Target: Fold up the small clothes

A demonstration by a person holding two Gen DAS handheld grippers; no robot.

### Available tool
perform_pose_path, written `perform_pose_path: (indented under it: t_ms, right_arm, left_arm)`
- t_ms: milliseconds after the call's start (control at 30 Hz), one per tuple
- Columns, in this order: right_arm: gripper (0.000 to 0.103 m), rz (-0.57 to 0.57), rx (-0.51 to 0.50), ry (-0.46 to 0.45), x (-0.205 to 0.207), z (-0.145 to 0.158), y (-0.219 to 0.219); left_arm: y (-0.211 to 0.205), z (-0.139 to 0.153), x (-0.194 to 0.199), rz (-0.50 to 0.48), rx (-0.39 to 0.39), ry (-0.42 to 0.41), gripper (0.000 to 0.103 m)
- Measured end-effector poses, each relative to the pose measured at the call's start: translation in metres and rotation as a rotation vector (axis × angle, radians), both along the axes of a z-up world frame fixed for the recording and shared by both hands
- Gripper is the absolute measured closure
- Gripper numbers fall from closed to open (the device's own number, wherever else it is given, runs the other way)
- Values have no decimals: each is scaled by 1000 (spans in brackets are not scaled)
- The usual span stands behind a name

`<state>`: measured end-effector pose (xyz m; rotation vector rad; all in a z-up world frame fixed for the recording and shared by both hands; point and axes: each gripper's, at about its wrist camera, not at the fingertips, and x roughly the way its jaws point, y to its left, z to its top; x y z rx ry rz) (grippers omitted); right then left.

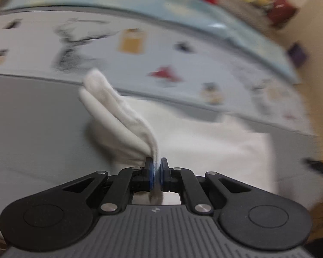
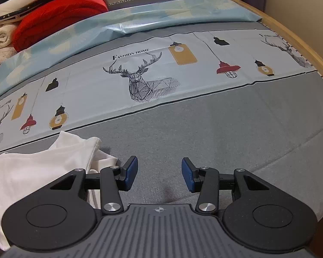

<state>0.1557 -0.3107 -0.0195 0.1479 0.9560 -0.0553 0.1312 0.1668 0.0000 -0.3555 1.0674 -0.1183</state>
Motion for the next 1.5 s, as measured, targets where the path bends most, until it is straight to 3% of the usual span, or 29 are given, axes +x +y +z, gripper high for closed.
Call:
perform_pose_path:
  t_ms: [100,300,433,533,667,800,967,1167,1200,1233,1300,1433,1500]
  right_arm:
    - [56,-16,18,1,-2,1,-7]
    - [56,-33,31,12,-8,-2,-18]
    - [56,-33,42,8,-10,-2,-19]
    - [56,-21,66,-2,-10,-2,-16]
    - [56,43,141,16,-5,-5,-4]
    - [56,144,234,91,1,-17,22]
    - [53,198,181,170,9,-39,61]
    - [54,89,107,170,27,-57,70]
    - [68,72,120,161,29,-58,71]
    - [101,72,144,152,31,-59,71]
    - [100,80,178,108,31,-55,72]
    - [101,53,176,-123,24,-21,72]
    - [99,47,89,-160,22,-16,74]
  left_arm:
    - [-48,12,12,-77,-129,-30,98]
    - [-160,19,24,-219,-292,-60,97]
    - [-202,15,26,-284,-404,-61,83]
    - [-201,19,23,-299,-327,-92,83]
    - [-169,7,24,-277,-244,-26,83]
    - [-128,-3,12,-301,-136,33,83]
    - [-99,-20,-8,-359,-76,62,83]
    - [-88,-41,-34,-425,2,93,83]
    - [-88,-40,-36,-436,2,83,83]
    - [-87,-39,-37,-443,-9,76,83]
    - [-89,-35,-38,-456,-29,60,83]
    - [-99,-32,-34,-491,-49,41,83]
    - [-108,-35,-31,-507,-35,50,83]
